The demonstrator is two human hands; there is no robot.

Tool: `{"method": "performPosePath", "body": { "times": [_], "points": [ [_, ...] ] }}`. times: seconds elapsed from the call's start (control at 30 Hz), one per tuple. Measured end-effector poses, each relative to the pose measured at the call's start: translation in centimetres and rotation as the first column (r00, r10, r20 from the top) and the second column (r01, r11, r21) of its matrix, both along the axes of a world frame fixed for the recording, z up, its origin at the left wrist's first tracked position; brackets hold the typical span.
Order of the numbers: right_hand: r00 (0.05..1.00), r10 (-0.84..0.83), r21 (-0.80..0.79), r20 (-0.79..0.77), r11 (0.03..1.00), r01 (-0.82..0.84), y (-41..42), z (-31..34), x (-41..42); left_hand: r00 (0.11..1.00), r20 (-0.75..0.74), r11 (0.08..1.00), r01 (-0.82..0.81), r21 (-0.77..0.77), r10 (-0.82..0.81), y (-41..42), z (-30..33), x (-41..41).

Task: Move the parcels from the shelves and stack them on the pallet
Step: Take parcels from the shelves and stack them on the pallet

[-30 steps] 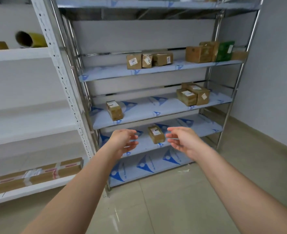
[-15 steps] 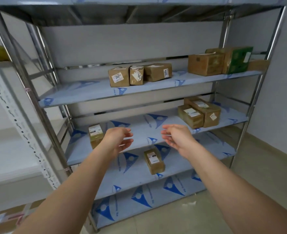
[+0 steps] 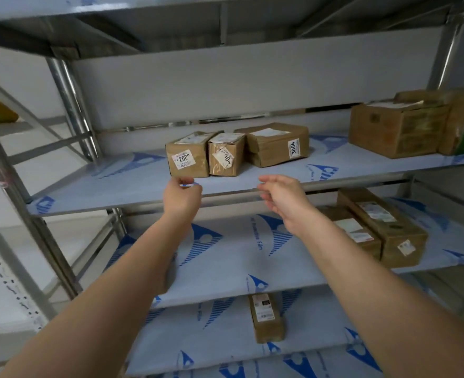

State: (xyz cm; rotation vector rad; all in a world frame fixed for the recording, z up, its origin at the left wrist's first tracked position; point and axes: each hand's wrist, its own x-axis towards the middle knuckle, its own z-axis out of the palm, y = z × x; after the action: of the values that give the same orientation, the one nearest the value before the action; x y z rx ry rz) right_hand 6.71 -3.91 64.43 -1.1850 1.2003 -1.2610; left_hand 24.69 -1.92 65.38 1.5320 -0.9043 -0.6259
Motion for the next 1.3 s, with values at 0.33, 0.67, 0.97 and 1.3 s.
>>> {"method": "performPosePath", "body": {
  "times": [0.33, 0.67, 0.97, 1.3],
  "points": [
    [0.999, -0.022, -0.137, -0.047, 0.991, 0.015, -6.9, 1.5, 0.1, 0.949, 0.234, 0.977, -0.205, -0.058, 0.213, -8.1, 1.6, 1.0],
    [0.966, 0.183, -0.139, -0.182, 0.968, -0.21, -10.6, 1.4, 2.2, 0.937, 0.346, 0.996, -0.073, 0.052, 0.05, -13.1, 0.6, 2.1],
    [0.922, 0.315, -0.092, -0.225, 0.935, -0.342, -13.5, 1.7, 5.4, 0.838, 0.494, 0.967, -0.254, -0.023, 0.232, -14.5, 0.4, 2.6],
    [0.737, -0.64, -0.566, -0.216, 0.697, 0.44, -17.7, 1.4, -0.7, 0.687, 0.692, 0.827, 0.242, -0.508, 0.224, -14.8, 0.2, -1.0]
  ]
}}
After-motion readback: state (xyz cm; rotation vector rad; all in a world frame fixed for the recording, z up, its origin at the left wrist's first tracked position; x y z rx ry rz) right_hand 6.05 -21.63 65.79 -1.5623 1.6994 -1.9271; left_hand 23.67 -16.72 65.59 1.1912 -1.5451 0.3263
